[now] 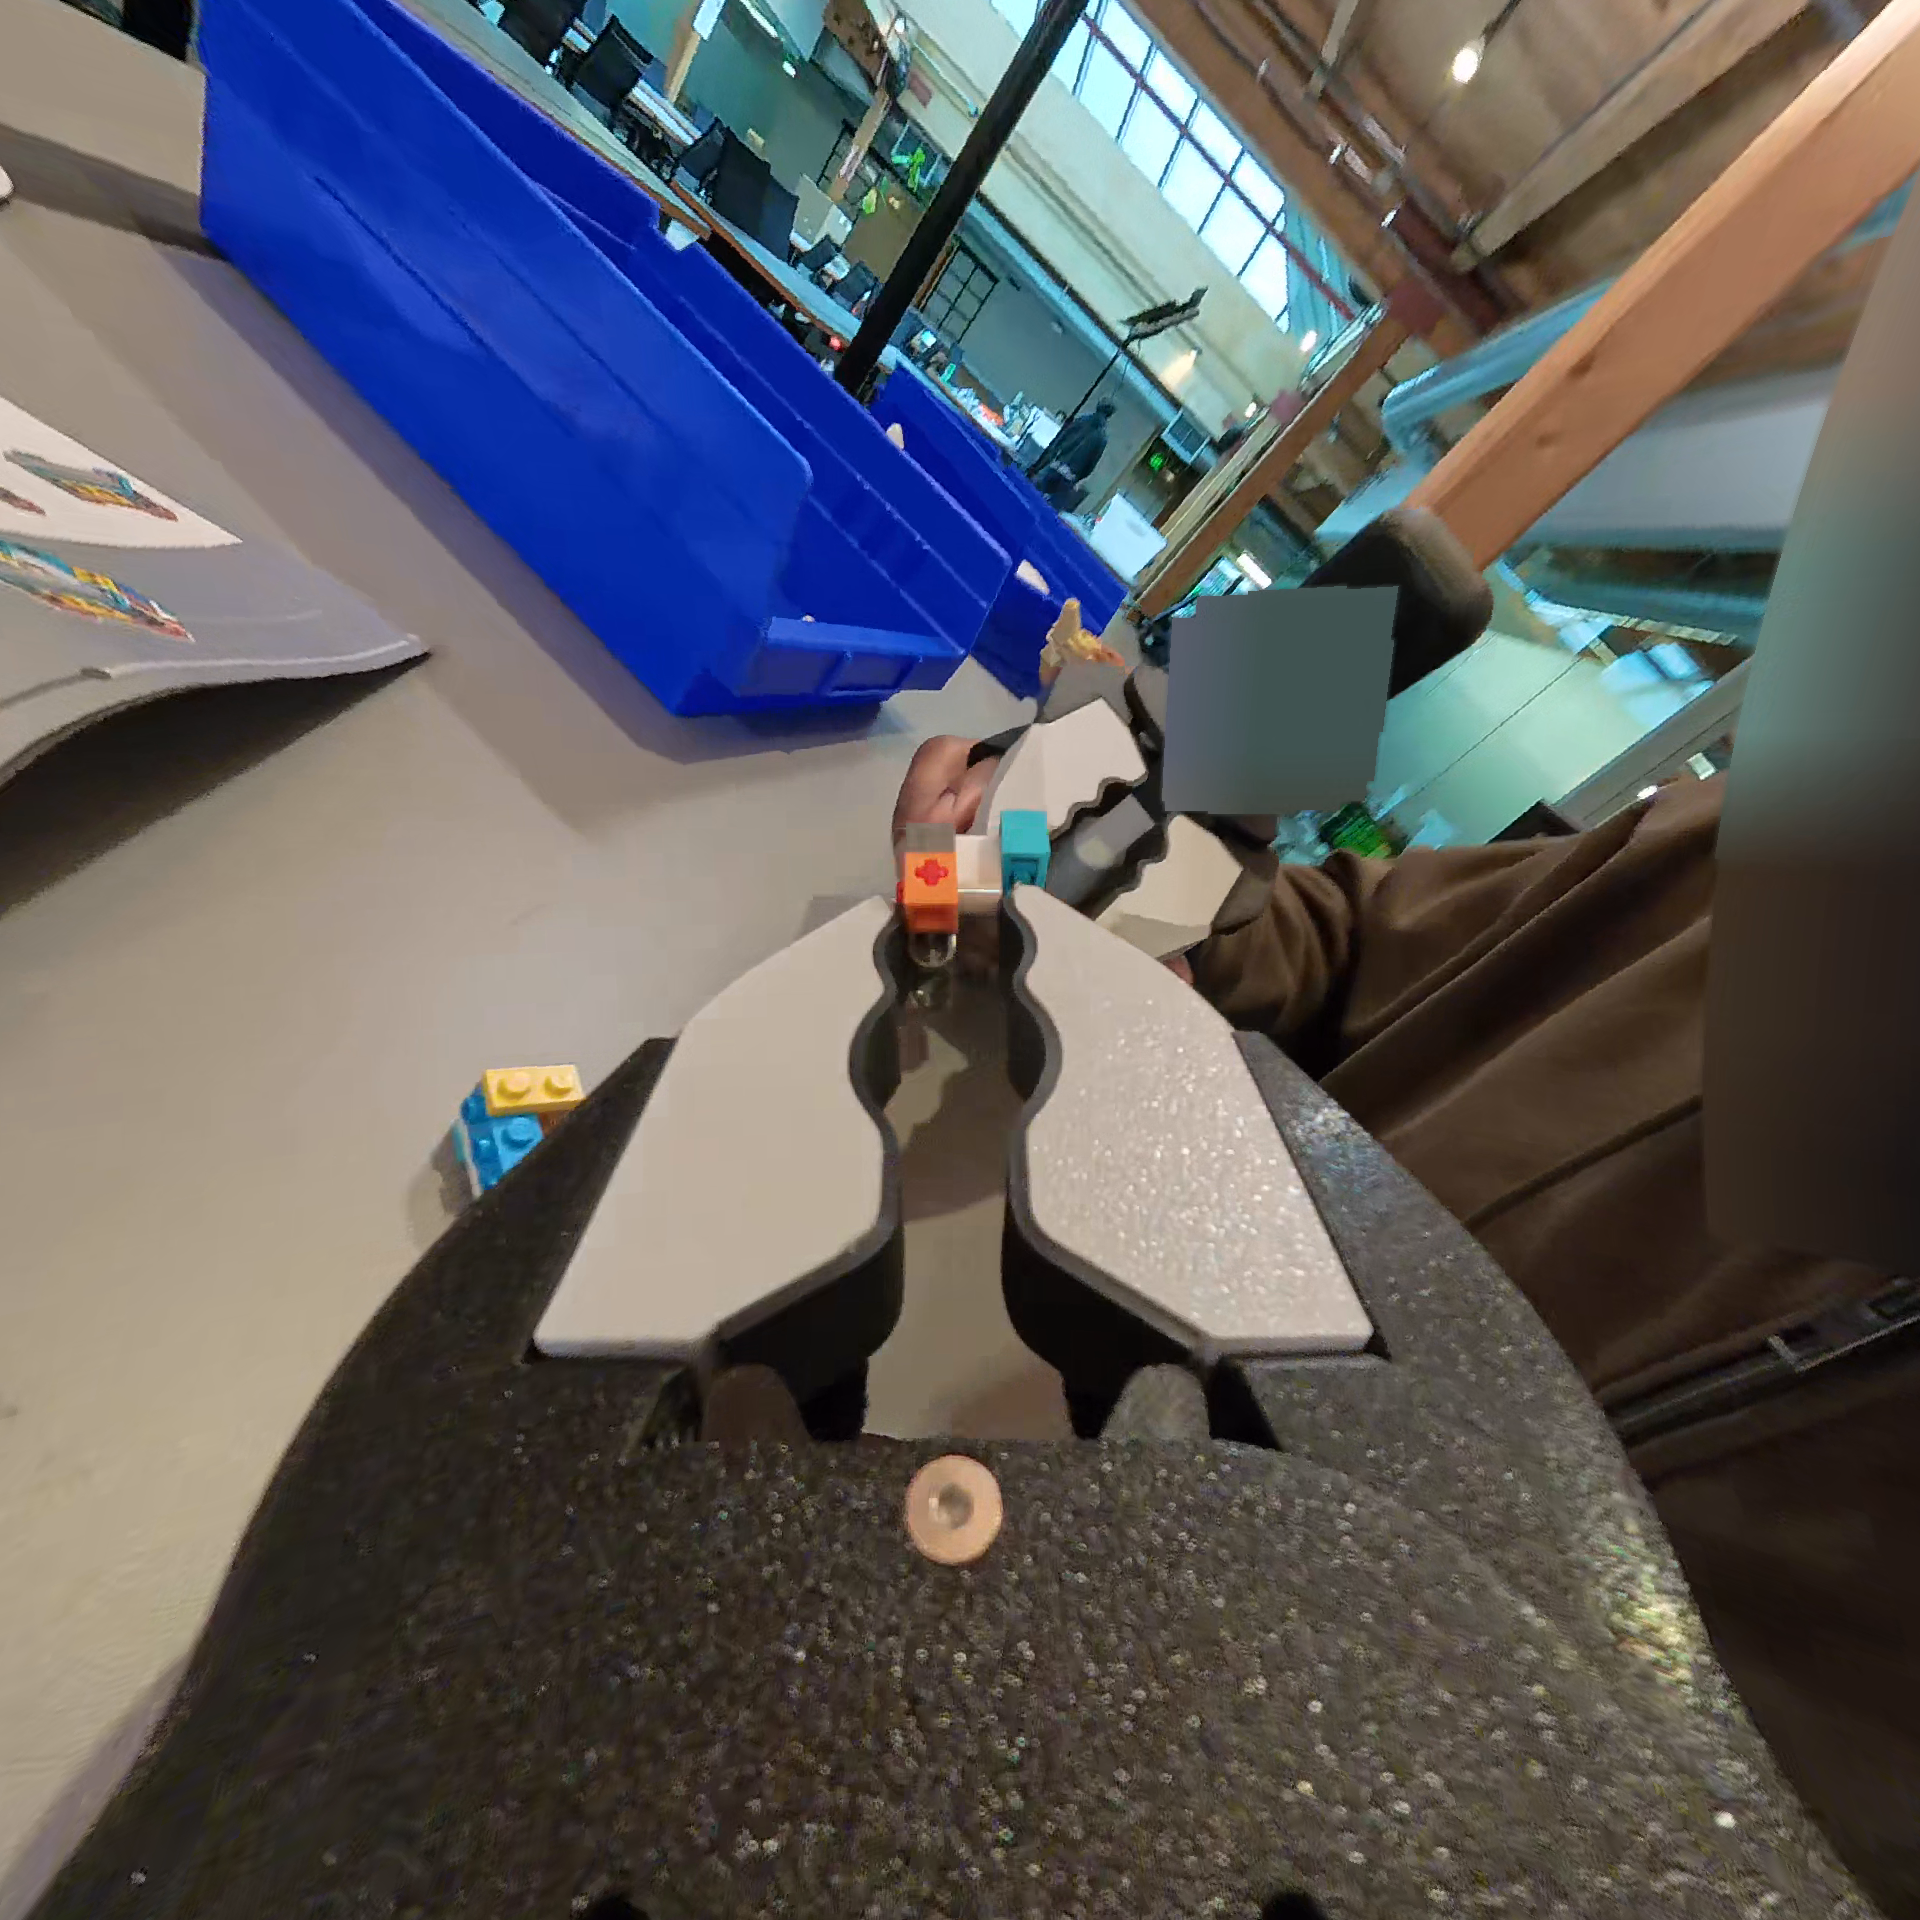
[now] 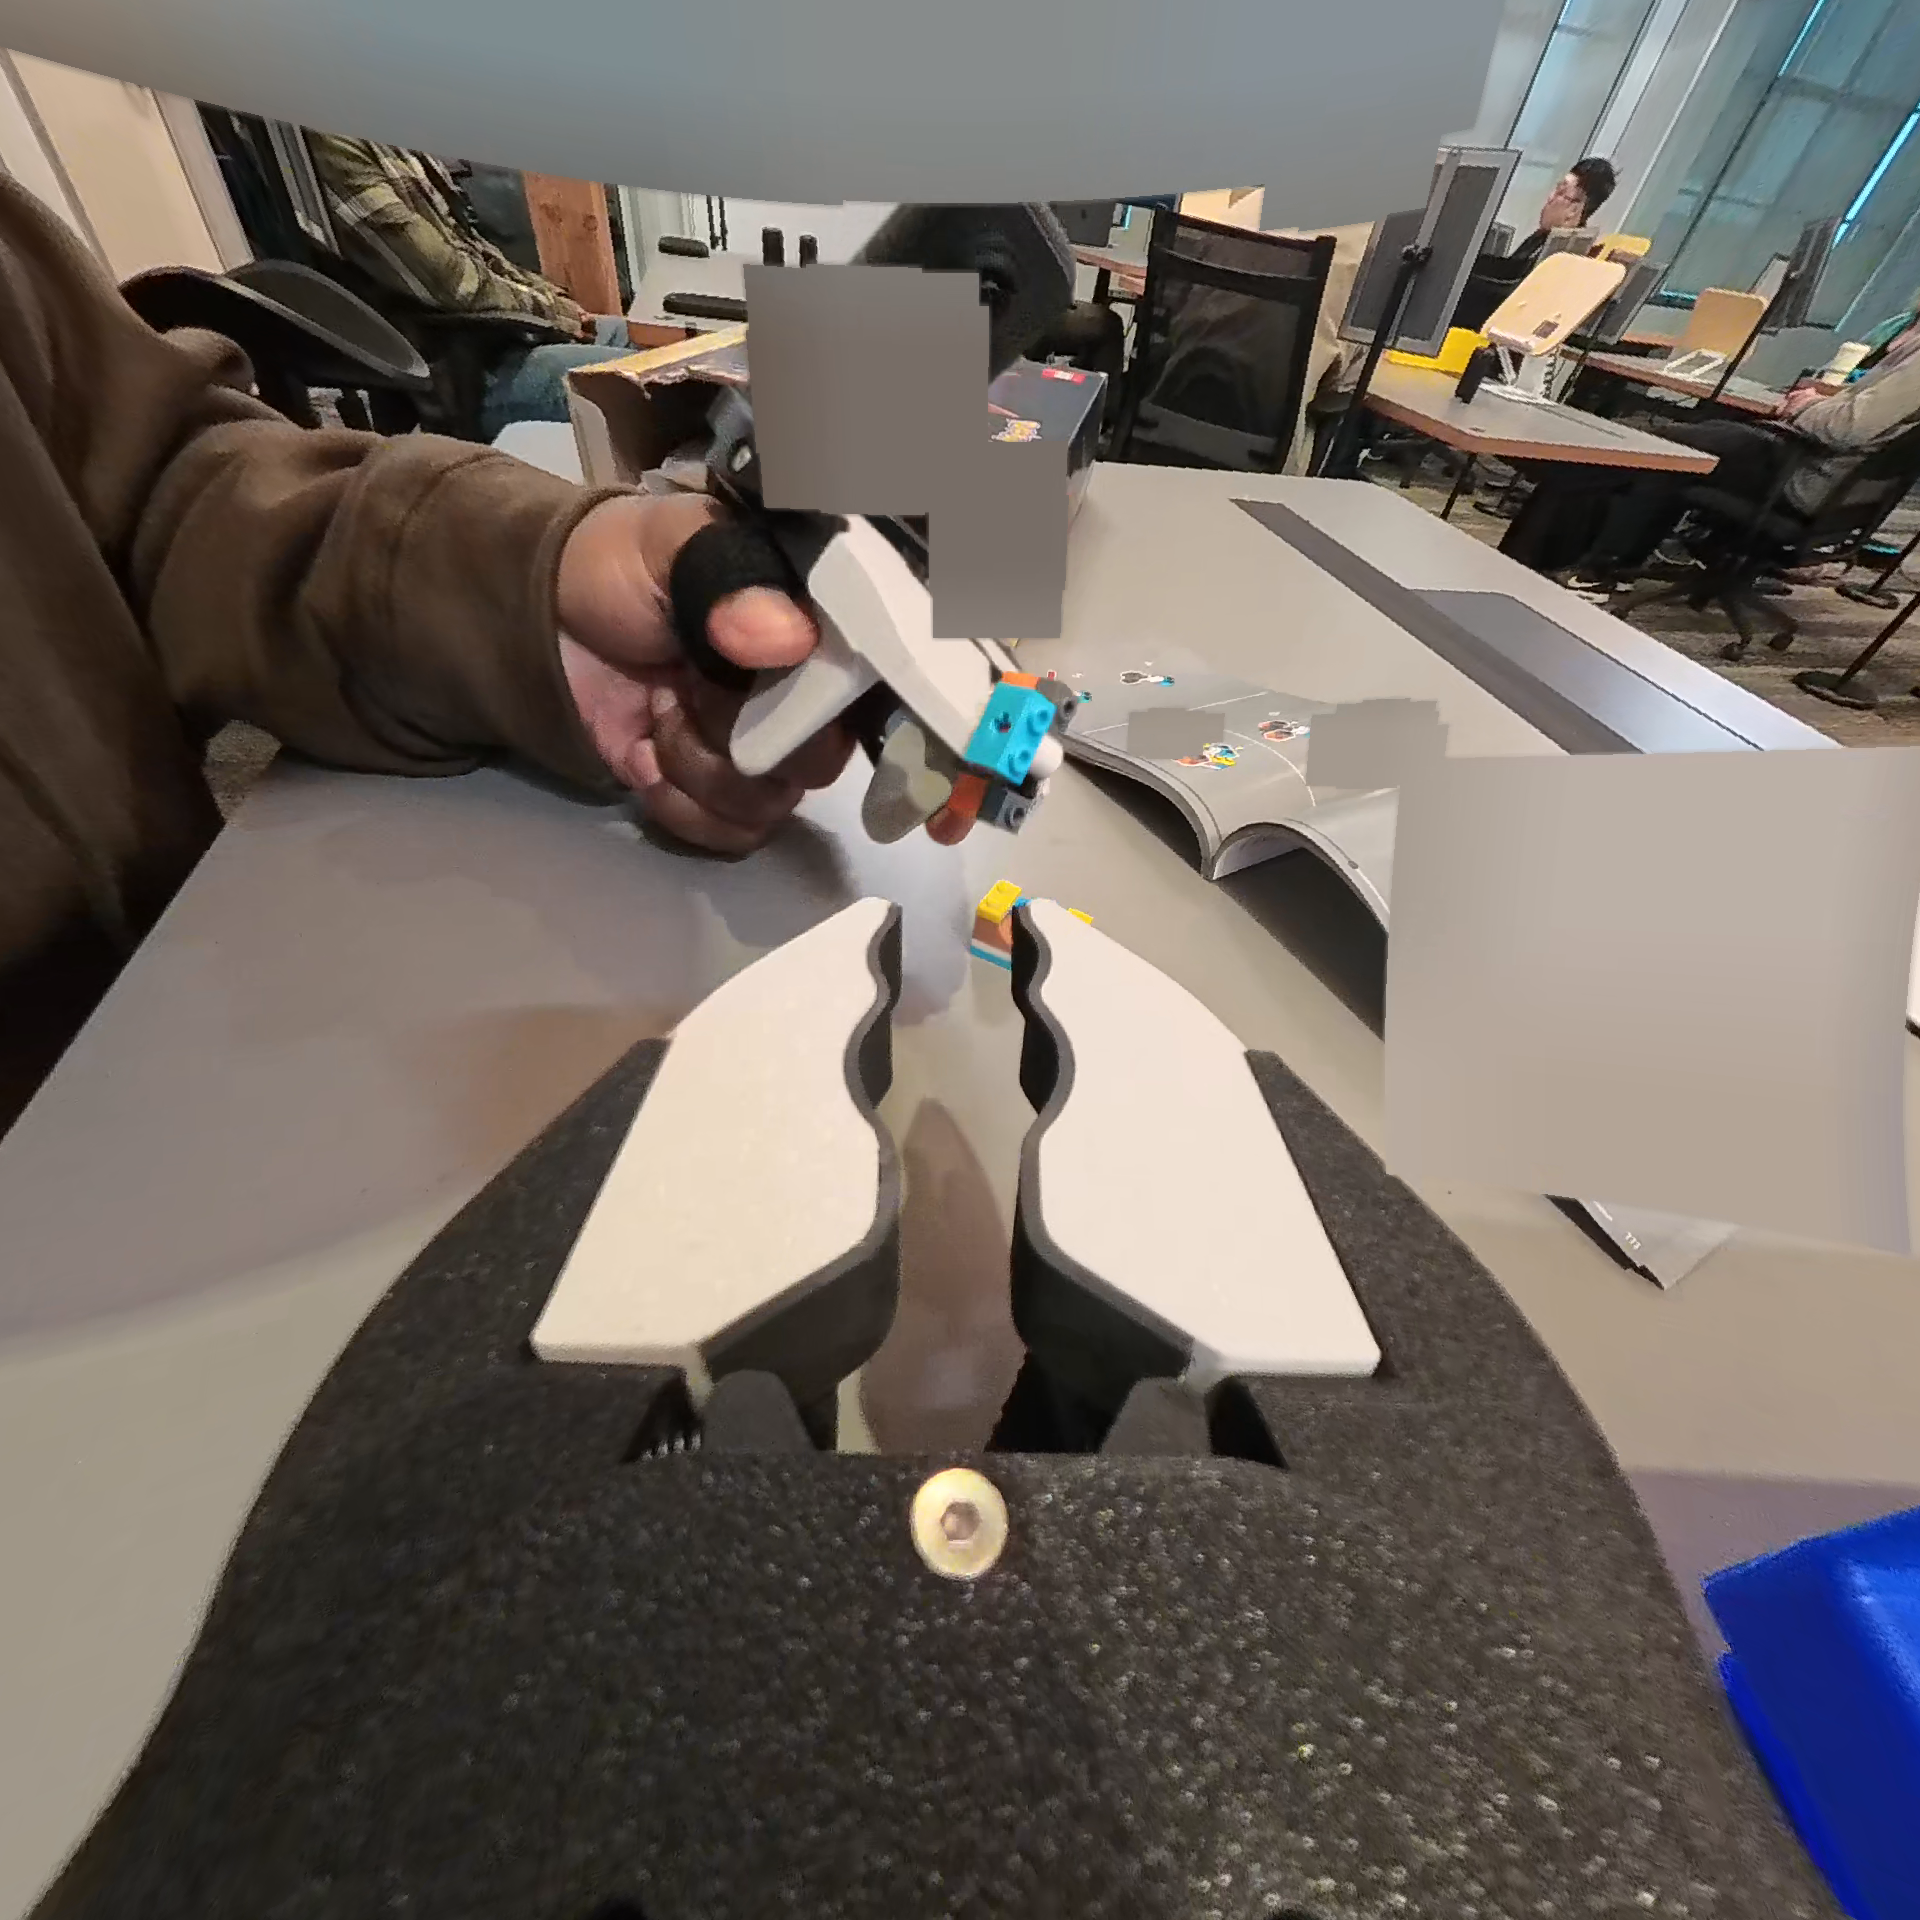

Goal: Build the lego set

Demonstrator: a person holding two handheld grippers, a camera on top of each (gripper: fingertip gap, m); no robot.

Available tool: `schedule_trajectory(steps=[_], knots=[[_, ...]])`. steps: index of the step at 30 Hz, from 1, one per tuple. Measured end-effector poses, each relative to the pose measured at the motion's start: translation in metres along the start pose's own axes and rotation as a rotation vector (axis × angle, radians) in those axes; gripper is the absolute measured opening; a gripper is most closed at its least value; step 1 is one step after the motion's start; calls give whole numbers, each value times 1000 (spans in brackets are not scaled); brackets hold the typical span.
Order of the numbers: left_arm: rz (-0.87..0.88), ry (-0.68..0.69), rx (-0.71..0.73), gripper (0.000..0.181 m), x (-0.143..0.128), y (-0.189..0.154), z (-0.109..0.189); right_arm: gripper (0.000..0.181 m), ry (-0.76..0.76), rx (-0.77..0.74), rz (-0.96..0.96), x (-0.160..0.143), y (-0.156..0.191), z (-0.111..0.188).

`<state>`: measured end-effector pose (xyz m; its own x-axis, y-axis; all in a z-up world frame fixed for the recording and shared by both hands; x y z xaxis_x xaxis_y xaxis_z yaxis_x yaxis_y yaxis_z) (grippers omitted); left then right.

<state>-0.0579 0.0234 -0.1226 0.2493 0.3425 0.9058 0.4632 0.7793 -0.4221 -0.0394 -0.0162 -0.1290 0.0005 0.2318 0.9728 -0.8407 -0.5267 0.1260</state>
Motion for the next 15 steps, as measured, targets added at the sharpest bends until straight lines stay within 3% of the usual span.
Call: schedule_trajectory(steps=[7, 15], knots=[[142, -91, -60, 16, 9, 0, 4, 19, -12, -5, 15, 2, 0, -1], [153, -108, -57, 16, 11, 2, 5, 19, -17, -4, 20, 3, 0, -1]])
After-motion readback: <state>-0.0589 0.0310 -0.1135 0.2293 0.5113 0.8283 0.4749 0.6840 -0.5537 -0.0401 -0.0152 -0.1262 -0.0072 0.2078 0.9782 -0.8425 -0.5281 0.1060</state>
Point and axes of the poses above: each gripper's, where its closed fingertips meet, z back along the fingers, x out of its top, y = z × x across the jaws, the point moved 1 cm from there along z, back along the fingers, and after that the axes turned 14 degrees about -z, right-handed, at the moved point
